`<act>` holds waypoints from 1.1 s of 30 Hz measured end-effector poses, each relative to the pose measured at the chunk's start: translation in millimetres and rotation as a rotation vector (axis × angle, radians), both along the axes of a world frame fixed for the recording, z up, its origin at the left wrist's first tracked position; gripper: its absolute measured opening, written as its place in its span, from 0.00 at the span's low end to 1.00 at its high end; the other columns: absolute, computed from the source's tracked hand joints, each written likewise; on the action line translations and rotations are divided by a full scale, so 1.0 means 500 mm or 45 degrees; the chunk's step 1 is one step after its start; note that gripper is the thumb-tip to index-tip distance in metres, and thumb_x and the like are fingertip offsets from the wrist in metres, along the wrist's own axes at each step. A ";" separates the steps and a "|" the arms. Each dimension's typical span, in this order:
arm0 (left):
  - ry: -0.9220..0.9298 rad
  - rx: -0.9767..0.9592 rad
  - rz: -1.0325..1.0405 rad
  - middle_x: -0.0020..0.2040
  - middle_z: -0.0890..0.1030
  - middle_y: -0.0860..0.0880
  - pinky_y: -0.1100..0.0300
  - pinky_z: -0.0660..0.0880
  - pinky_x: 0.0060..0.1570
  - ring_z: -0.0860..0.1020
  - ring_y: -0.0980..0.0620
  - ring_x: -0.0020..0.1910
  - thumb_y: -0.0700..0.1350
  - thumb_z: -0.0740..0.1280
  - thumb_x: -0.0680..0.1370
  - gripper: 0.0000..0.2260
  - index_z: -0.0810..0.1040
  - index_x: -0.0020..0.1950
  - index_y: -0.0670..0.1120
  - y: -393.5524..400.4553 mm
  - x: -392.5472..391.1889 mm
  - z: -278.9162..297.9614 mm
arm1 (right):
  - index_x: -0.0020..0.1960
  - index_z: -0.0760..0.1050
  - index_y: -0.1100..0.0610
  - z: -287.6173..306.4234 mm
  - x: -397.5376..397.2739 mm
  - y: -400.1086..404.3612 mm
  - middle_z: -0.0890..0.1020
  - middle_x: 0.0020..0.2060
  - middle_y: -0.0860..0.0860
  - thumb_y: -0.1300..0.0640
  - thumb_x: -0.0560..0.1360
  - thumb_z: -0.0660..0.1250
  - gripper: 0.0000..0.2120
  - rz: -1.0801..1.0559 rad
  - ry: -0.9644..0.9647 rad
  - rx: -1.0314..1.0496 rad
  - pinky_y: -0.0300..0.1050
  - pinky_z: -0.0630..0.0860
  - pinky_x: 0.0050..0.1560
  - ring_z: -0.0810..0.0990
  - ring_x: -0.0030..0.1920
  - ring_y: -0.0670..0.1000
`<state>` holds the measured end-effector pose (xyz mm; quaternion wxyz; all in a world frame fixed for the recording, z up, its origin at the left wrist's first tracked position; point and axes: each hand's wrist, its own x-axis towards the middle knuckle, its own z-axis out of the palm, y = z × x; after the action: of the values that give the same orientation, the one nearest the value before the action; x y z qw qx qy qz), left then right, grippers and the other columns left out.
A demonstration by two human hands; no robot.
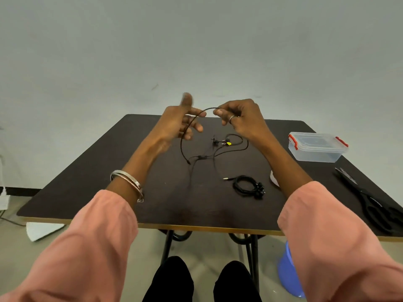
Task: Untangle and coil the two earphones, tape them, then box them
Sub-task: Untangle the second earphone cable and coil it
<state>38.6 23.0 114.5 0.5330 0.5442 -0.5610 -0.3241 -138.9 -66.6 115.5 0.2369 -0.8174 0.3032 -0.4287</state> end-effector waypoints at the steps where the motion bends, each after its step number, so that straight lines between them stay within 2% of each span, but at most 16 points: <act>1: -0.119 -0.006 0.000 0.32 0.79 0.47 0.57 0.71 0.34 0.69 0.52 0.28 0.62 0.57 0.79 0.24 0.83 0.50 0.45 0.004 0.000 0.007 | 0.49 0.83 0.56 0.003 0.000 0.002 0.81 0.31 0.49 0.54 0.77 0.68 0.08 0.000 0.022 -0.014 0.31 0.70 0.36 0.76 0.32 0.38; 3: -0.342 -0.052 0.039 0.27 0.75 0.51 0.59 0.67 0.30 0.68 0.54 0.28 0.54 0.64 0.79 0.14 0.84 0.44 0.47 0.013 0.003 0.019 | 0.48 0.83 0.56 0.009 -0.001 0.008 0.82 0.32 0.49 0.55 0.76 0.69 0.07 0.003 0.056 -0.028 0.28 0.70 0.36 0.77 0.33 0.39; 6: -0.302 -0.127 0.227 0.32 0.78 0.57 0.67 0.65 0.26 0.68 0.58 0.26 0.48 0.65 0.80 0.12 0.83 0.40 0.46 0.020 0.023 0.037 | 0.49 0.83 0.57 0.018 -0.013 0.007 0.83 0.34 0.51 0.55 0.75 0.69 0.06 -0.014 0.090 -0.021 0.27 0.70 0.37 0.78 0.36 0.41; 9: -0.356 -0.291 0.519 0.32 0.78 0.55 0.65 0.72 0.34 0.72 0.58 0.28 0.48 0.64 0.79 0.11 0.83 0.41 0.47 0.023 0.065 0.049 | 0.49 0.83 0.57 0.019 -0.033 -0.002 0.84 0.36 0.51 0.56 0.76 0.68 0.07 -0.042 0.103 -0.005 0.30 0.72 0.42 0.80 0.40 0.41; 11: -0.487 -0.348 0.651 0.33 0.80 0.53 0.58 0.75 0.46 0.78 0.55 0.37 0.52 0.63 0.78 0.11 0.83 0.43 0.51 0.020 0.090 0.049 | 0.50 0.83 0.58 0.015 -0.043 -0.009 0.84 0.37 0.51 0.58 0.77 0.68 0.07 -0.040 0.104 0.030 0.26 0.71 0.40 0.78 0.38 0.35; 13: -0.547 -0.317 0.808 0.45 0.82 0.53 0.53 0.70 0.54 0.76 0.48 0.53 0.54 0.63 0.78 0.11 0.83 0.45 0.54 0.012 0.105 0.047 | 0.51 0.82 0.58 0.007 -0.044 -0.011 0.85 0.38 0.51 0.60 0.76 0.68 0.06 -0.054 0.081 0.040 0.22 0.70 0.40 0.77 0.37 0.31; 15: -0.662 -0.172 1.030 0.56 0.76 0.47 0.53 0.62 0.54 0.67 0.42 0.62 0.56 0.63 0.78 0.10 0.83 0.50 0.56 0.008 0.107 0.046 | 0.52 0.83 0.58 -0.004 -0.041 -0.008 0.85 0.41 0.49 0.61 0.75 0.69 0.07 -0.061 0.032 0.060 0.22 0.70 0.41 0.78 0.39 0.31; 17: -0.648 -0.071 1.124 0.59 0.70 0.44 0.54 0.62 0.55 0.64 0.40 0.63 0.57 0.64 0.78 0.10 0.83 0.51 0.57 0.010 0.106 0.042 | 0.52 0.83 0.58 -0.015 -0.032 -0.002 0.84 0.42 0.48 0.62 0.75 0.70 0.07 -0.054 0.005 0.111 0.22 0.70 0.41 0.79 0.40 0.33; 19: -0.559 -0.097 1.126 0.59 0.73 0.45 0.54 0.64 0.55 0.66 0.41 0.62 0.56 0.66 0.77 0.08 0.83 0.50 0.56 0.009 0.112 0.035 | 0.51 0.83 0.57 -0.024 -0.019 0.004 0.84 0.40 0.49 0.62 0.75 0.70 0.07 -0.057 -0.004 0.164 0.24 0.72 0.39 0.79 0.37 0.37; 21: -0.364 -0.175 1.033 0.55 0.80 0.49 0.56 0.70 0.53 0.74 0.45 0.59 0.52 0.67 0.77 0.06 0.84 0.46 0.54 0.007 0.120 0.033 | 0.51 0.83 0.58 -0.027 -0.004 0.009 0.85 0.41 0.51 0.63 0.74 0.70 0.06 -0.021 -0.093 0.239 0.32 0.77 0.40 0.80 0.37 0.42; 23: -0.055 -0.199 0.937 0.48 0.82 0.51 0.56 0.78 0.47 0.80 0.48 0.46 0.48 0.68 0.77 0.06 0.84 0.46 0.50 0.004 0.127 0.038 | 0.50 0.82 0.59 -0.025 0.010 0.017 0.85 0.45 0.55 0.64 0.74 0.70 0.06 0.075 -0.236 0.355 0.41 0.81 0.43 0.82 0.41 0.51; 25: 0.191 -0.188 0.838 0.42 0.80 0.47 0.58 0.81 0.41 0.80 0.50 0.35 0.43 0.66 0.78 0.07 0.83 0.48 0.44 0.004 0.132 0.050 | 0.51 0.81 0.62 -0.019 0.023 0.034 0.84 0.45 0.58 0.65 0.75 0.69 0.06 0.217 -0.320 0.411 0.43 0.81 0.43 0.82 0.43 0.52; 28: 0.561 -0.221 0.634 0.41 0.79 0.44 0.56 0.82 0.48 0.82 0.47 0.40 0.33 0.62 0.78 0.07 0.80 0.50 0.35 0.004 0.138 0.077 | 0.54 0.79 0.68 -0.020 0.043 0.068 0.84 0.44 0.58 0.68 0.75 0.68 0.09 0.466 -0.328 0.452 0.42 0.81 0.43 0.84 0.44 0.51; 30: 0.835 -0.230 0.480 0.42 0.79 0.42 0.52 0.81 0.49 0.84 0.44 0.41 0.32 0.61 0.77 0.07 0.78 0.49 0.34 0.012 0.133 0.092 | 0.56 0.78 0.69 -0.029 0.056 0.089 0.84 0.47 0.60 0.69 0.75 0.66 0.11 0.634 -0.199 0.486 0.42 0.81 0.47 0.84 0.47 0.52; 32: 1.012 -0.212 0.369 0.43 0.80 0.40 0.50 0.82 0.45 0.84 0.41 0.41 0.34 0.61 0.78 0.07 0.78 0.49 0.34 0.020 0.125 0.101 | 0.60 0.76 0.69 -0.043 0.068 0.099 0.82 0.53 0.61 0.70 0.76 0.64 0.13 0.821 0.115 0.485 0.43 0.79 0.53 0.83 0.52 0.52; 33: 1.011 -0.183 0.348 0.43 0.81 0.40 0.52 0.82 0.42 0.84 0.42 0.40 0.36 0.62 0.78 0.07 0.78 0.49 0.35 0.025 0.120 0.102 | 0.62 0.75 0.69 -0.051 0.071 0.102 0.82 0.55 0.61 0.71 0.76 0.63 0.14 0.903 0.300 0.465 0.44 0.79 0.56 0.82 0.55 0.53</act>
<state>98.7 35.5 165.6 0.7823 0.4078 -0.2560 -0.3951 -103.3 -15.6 90.0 0.4748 -0.8592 0.0990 -0.1630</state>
